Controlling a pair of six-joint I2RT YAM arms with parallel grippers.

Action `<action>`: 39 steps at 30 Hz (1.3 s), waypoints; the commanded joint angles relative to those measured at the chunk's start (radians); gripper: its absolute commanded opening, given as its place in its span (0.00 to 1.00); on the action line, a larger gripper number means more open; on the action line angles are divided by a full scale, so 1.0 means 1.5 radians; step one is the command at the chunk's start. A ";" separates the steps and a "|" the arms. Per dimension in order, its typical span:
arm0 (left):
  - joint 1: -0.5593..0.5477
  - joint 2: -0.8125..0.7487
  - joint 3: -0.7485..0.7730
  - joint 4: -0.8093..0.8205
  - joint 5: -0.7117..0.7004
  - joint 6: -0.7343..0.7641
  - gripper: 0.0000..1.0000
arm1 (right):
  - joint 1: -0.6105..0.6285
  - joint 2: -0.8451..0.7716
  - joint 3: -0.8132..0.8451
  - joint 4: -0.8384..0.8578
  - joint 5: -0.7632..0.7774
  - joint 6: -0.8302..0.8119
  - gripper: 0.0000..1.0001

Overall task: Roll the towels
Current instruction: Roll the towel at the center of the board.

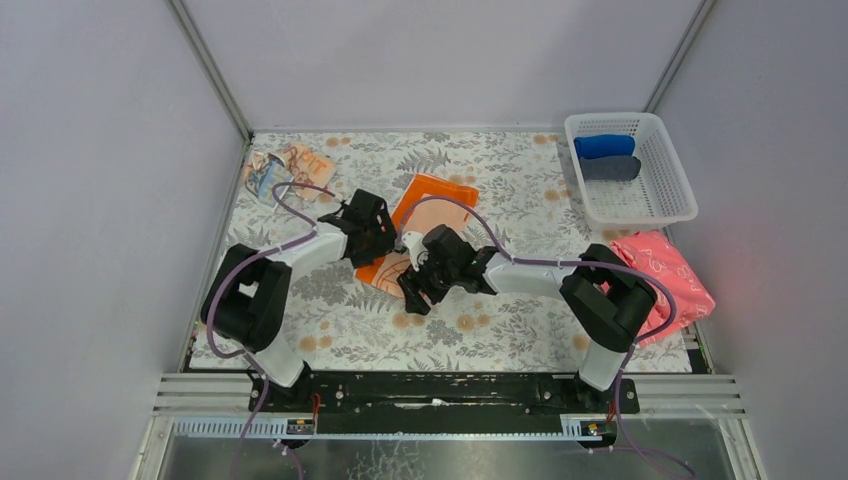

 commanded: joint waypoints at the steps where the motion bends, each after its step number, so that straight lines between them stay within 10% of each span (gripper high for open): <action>1: 0.009 -0.087 -0.021 -0.062 -0.061 -0.015 0.77 | 0.010 -0.033 0.046 -0.068 0.037 -0.043 0.74; 9: 0.025 -0.226 -0.119 -0.088 -0.082 -0.076 0.76 | 0.025 -0.029 0.080 -0.080 0.058 -0.070 0.71; 39: 0.024 -0.020 -0.165 -0.086 -0.091 -0.073 0.64 | 0.126 0.129 0.095 -0.154 0.330 -0.170 0.54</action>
